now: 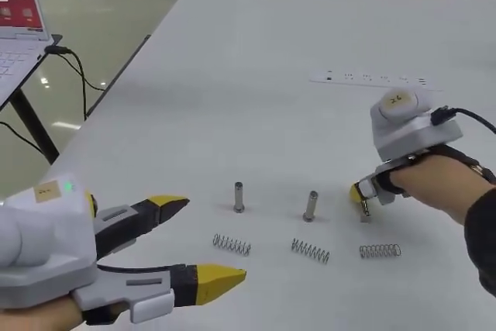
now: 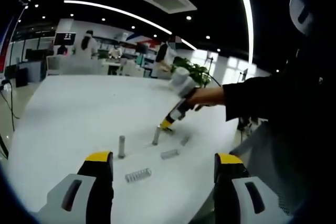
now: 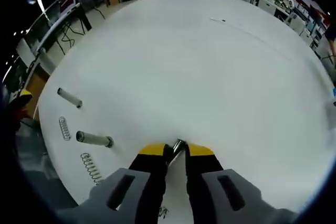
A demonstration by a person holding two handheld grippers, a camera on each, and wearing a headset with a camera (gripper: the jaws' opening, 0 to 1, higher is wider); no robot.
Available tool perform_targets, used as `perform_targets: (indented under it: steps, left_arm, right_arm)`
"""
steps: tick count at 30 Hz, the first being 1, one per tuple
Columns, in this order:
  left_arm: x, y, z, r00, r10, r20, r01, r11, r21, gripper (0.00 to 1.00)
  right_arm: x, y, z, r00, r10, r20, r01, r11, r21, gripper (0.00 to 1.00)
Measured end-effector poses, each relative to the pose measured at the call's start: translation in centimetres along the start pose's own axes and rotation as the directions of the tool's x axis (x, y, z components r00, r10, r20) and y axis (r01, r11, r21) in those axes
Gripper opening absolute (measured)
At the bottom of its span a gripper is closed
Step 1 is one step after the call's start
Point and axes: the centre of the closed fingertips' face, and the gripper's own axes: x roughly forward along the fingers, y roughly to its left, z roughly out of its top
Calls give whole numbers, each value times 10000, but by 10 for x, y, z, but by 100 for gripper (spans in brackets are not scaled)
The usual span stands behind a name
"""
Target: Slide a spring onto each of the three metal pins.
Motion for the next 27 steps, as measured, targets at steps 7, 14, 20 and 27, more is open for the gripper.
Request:
perform_targets:
  steps: [7,14,20,27]
  left_arm:
    - [0,0,1,10000,-7,44,7,10000,-19,74]
    - [0,-1,3,9999,-18,107,18,10000,-45,74]
    - [0,-1,2,10000,-29,68,29,10000,-14,74]
    - [0,-3,1,10000,-85,-14,85,9999,60,74]
  right_arm:
    - [-2,0,-2,9984,-373,-428,348,9978,-572,8]
    - [-3,0,-3,9993,-141,-359,118,9979,-645,5]
    - [-18,5,0,9997,226,59,-224,9989,-412,5]
    - [-43,12,2,9952,469,857,-414,9970,-647,5]
